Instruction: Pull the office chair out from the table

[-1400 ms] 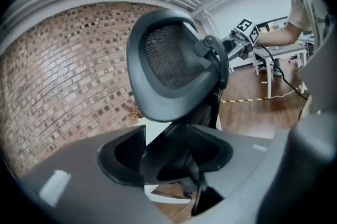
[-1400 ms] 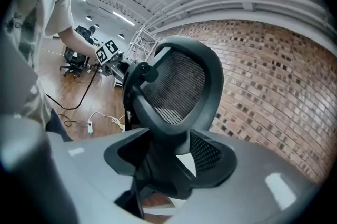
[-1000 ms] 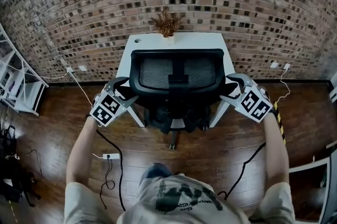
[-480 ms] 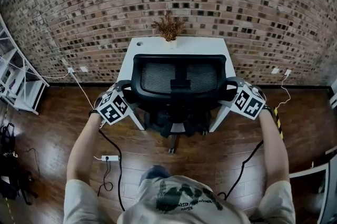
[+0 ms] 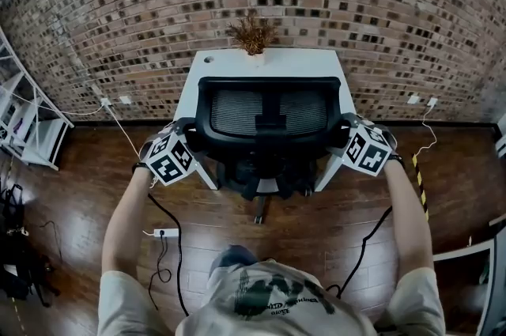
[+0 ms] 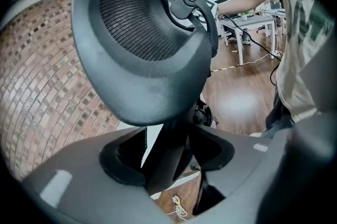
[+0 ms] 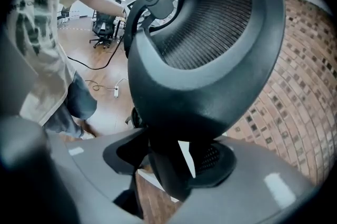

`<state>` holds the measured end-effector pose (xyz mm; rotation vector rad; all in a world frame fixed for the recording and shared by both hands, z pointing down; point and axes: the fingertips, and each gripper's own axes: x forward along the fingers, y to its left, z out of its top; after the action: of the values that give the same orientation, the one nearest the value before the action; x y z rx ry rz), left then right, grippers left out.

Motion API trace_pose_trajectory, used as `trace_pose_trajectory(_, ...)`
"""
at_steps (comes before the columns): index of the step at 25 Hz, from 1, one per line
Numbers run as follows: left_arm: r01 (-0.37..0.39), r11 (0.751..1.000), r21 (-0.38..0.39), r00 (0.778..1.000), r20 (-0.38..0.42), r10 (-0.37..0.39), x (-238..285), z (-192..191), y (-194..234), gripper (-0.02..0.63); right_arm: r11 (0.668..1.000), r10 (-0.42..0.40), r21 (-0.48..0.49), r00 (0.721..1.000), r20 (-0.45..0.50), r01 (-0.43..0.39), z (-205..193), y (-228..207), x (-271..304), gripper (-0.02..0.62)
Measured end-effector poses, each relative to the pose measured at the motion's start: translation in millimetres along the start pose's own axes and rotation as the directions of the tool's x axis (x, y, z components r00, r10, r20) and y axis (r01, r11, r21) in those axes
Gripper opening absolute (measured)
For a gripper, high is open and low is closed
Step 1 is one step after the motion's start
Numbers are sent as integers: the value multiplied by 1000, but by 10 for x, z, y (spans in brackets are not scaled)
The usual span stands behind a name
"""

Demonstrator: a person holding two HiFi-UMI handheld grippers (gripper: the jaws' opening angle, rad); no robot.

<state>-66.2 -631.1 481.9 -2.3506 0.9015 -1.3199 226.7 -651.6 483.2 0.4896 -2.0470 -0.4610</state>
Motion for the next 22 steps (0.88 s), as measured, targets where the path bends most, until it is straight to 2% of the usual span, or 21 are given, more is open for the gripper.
trace_pose_trajectory(10, -7, 1000, 30, 1000, -26, 8, -125, -16, -122, 241, 1000, -8, -13, 1000, 0, 8, 43, 153, -101, 230)
trace_pose_trajectory(22, 16, 999, 35, 999, -30, -15, -420, -114, -457, 241, 999, -32, 0, 999, -7, 32, 150, 657, -330, 225)
